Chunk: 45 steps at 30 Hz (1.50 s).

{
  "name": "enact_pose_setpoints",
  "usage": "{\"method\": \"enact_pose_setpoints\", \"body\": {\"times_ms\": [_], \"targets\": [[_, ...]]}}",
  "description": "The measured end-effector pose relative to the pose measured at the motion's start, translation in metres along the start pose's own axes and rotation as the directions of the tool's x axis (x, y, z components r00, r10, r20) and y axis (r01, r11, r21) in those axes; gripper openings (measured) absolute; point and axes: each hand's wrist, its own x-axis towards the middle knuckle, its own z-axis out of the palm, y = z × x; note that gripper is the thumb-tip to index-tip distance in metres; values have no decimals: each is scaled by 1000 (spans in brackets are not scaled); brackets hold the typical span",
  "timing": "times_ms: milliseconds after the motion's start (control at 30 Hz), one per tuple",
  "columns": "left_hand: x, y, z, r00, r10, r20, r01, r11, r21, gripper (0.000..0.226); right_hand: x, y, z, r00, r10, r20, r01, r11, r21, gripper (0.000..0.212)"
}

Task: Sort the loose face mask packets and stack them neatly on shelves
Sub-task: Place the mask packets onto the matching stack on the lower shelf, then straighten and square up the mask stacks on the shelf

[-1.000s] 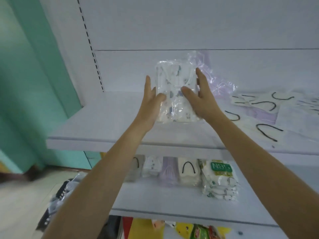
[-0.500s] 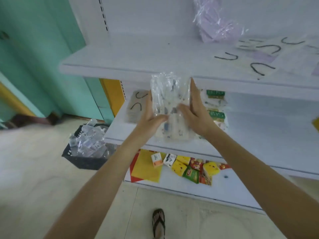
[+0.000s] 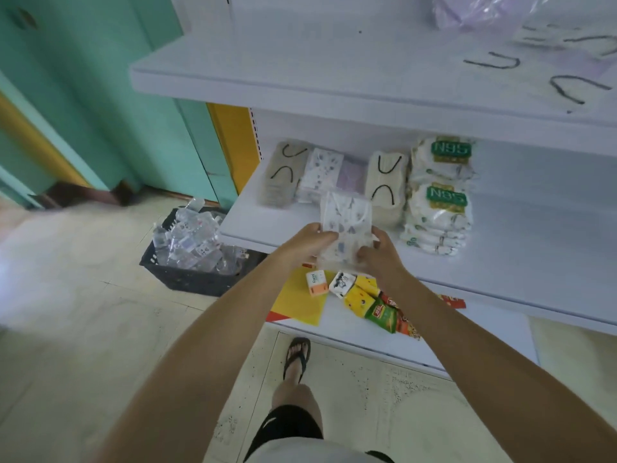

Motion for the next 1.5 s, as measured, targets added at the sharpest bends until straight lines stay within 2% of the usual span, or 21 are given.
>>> {"method": "enact_pose_setpoints", "body": {"times_ms": [67,200,333,400,467,567,667,833,967,1133,1200,1300,1400,1500], "targets": [[25,4,-14,999,36,-22,-36,999,16,26,31,-8,6,1000,-1,-24,2,1000,27,64],[88,20,-44,976,177,-127,-172,984,50,62,102,-31,28,998,-18,-58,23,997,73,68],[158,33,-73,915,348,-205,-319,934,163,58,175,-54,55,990,-116,-76,120,992,48,57],[192,34,-86,877,428,-218,-359,886,294,52,212,-60,69,977,-178,-116,175,984,-41,47],[222,31,-97,857,475,-200,-364,833,416,48,243,-60,79,969,-179,-168,165,982,-94,48],[259,20,-106,873,474,-115,-327,743,584,42,280,-48,91,965,-138,-224,105,982,-154,41],[280,9,-107,925,379,7,-265,633,728,33,297,-37,99,968,-104,-228,34,956,-292,47],[289,-5,-115,915,403,-23,-165,426,889,42,302,-33,103,967,-164,-196,65,900,-431,50],[285,-7,-117,944,330,-24,-128,433,892,50,302,-28,102,984,-120,-129,30,834,-551,56],[274,-4,-117,939,342,-22,-150,469,871,58,287,-27,85,970,-185,-156,77,848,-524,66],[263,-2,-117,930,365,-35,-161,494,855,58,273,-26,73,964,-235,-125,122,807,-578,67],[238,0,-116,885,465,-32,-235,505,831,56,241,-26,53,942,-336,-12,226,658,-718,63],[200,5,-113,803,592,68,-371,407,835,48,195,-31,27,910,-382,164,355,509,-784,59],[148,16,-104,740,636,219,-480,271,834,43,137,-44,-7,859,-396,325,461,322,-827,57]]}}
